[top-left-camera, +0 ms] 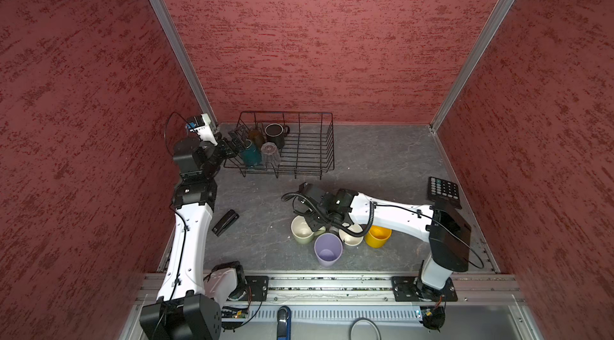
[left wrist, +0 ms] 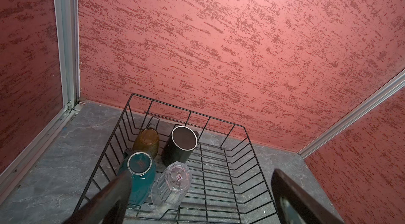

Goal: Load cups into a dish rack
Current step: Pick up the cup from the center of the table.

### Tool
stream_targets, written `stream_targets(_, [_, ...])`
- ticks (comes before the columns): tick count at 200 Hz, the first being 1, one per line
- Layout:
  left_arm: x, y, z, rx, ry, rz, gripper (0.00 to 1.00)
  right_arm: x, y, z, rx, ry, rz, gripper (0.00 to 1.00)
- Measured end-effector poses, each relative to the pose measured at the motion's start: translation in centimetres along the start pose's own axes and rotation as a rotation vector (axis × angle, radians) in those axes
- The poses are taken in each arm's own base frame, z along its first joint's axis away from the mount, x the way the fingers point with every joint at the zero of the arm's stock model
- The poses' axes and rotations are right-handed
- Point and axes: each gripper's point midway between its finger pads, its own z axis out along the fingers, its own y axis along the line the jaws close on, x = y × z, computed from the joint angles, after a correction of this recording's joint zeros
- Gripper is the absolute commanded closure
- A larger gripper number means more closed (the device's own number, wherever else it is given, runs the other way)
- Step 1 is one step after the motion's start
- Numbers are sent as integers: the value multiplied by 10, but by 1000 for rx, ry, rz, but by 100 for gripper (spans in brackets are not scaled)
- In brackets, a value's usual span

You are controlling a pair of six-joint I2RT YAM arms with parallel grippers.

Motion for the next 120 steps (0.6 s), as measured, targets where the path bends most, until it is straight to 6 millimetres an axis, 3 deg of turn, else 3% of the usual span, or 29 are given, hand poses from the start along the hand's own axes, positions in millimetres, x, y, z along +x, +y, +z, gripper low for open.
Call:
stream_targets(47, [0,1,0,-2,1,2,0,4,1,16,14,32,-21,76])
stream_targets(120, [-2,1,-2,-4,-7,3,0,0,1,21,38,29,-44,98])
